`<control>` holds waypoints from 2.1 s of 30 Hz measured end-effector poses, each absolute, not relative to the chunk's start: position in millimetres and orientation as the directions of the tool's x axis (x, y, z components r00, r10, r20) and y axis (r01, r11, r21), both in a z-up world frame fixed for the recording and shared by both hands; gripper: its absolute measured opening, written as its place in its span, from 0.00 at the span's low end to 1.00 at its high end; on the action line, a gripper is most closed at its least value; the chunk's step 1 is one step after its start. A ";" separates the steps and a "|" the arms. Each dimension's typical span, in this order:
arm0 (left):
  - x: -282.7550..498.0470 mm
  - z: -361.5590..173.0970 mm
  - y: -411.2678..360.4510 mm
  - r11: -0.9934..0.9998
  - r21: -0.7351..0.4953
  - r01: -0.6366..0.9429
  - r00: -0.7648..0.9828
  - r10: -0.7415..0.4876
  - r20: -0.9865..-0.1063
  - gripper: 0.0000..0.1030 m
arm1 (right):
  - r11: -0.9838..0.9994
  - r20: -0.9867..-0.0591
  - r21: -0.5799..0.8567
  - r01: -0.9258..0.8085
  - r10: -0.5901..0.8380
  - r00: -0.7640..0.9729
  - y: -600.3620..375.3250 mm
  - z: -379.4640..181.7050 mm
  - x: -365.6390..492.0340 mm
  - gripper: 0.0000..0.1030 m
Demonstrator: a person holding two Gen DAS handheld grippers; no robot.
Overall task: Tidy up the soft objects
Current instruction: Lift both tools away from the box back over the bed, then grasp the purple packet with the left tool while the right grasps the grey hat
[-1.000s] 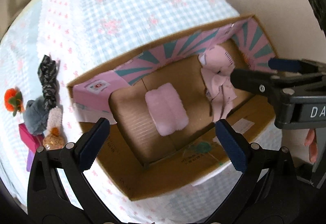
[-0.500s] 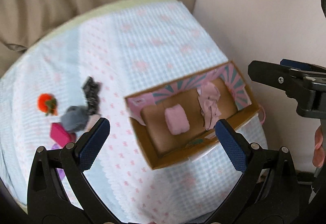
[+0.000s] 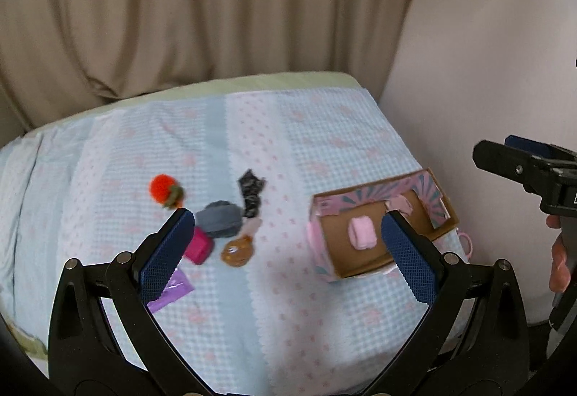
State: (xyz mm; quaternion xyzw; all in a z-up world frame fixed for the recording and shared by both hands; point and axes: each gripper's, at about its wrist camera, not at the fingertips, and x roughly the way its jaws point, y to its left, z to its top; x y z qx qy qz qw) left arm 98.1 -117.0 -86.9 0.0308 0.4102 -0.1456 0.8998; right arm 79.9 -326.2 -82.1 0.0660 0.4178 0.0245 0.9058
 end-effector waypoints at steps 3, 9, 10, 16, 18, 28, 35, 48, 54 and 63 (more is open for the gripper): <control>90.8 -83.6 -80.9 0.961 -0.073 0.267 0.635 -0.233 -0.737 1.00 | 0.991 -0.738 0.136 -0.019 0.114 0.666 -298.3 -77.7 73.7 1.00; 89.9 -91.9 -22.1 0.963 -0.080 0.256 0.621 -0.227 -0.750 1.00 | 0.986 -0.742 0.163 -0.047 0.154 0.653 -247.6 -86.0 76.5 1.00; 91.2 -93.9 -15.1 0.963 -0.080 0.257 0.617 -0.227 -0.754 1.00 | 0.985 -0.743 0.164 -0.048 0.156 0.650 -241.2 -87.9 77.8 1.00; 106.9 -108.8 32.1 0.957 -0.081 0.279 0.574 -0.234 -0.785 1.00 | 0.982 -0.769 0.185 -0.030 0.163 0.618 -195.6 -104.9 91.2 1.00; 114.4 -115.5 47.7 0.954 -0.087 0.286 0.556 -0.239 -0.796 1.00 | 0.981 -0.778 0.192 -0.020 0.165 0.607 -182.0 -111.0 96.3 1.00; 157.7 -175.7 113.7 0.938 -0.091 0.336 0.459 -0.247 -0.853 1.00 | 0.976 -0.828 0.214 0.029 0.165 0.536 -127.7 -158.8 143.5 1.00; 185.1 -257.5 140.0 0.898 -0.062 0.435 0.379 -0.245 -0.893 1.00 | 0.982 -0.858 0.184 0.044 0.139 0.494 -97.6 -221.6 191.9 1.00; 180.0 -425.3 133.5 0.709 0.006 0.705 0.241 -0.231 -0.943 1.00 | 0.987 -0.910 0.128 0.096 0.079 0.407 -82.1 -367.4 267.3 1.00; 178.6 -463.6 125.0 0.662 0.041 0.748 0.233 -0.204 -0.951 1.00 | 0.989 -0.920 0.114 0.099 0.067 0.387 -78.7 -396.8 286.6 1.00; 197.5 -489.2 109.4 0.686 0.044 0.726 0.215 -0.166 -0.962 1.00 | 0.988 -0.937 0.113 0.108 0.069 0.343 -78.6 -430.8 310.8 0.95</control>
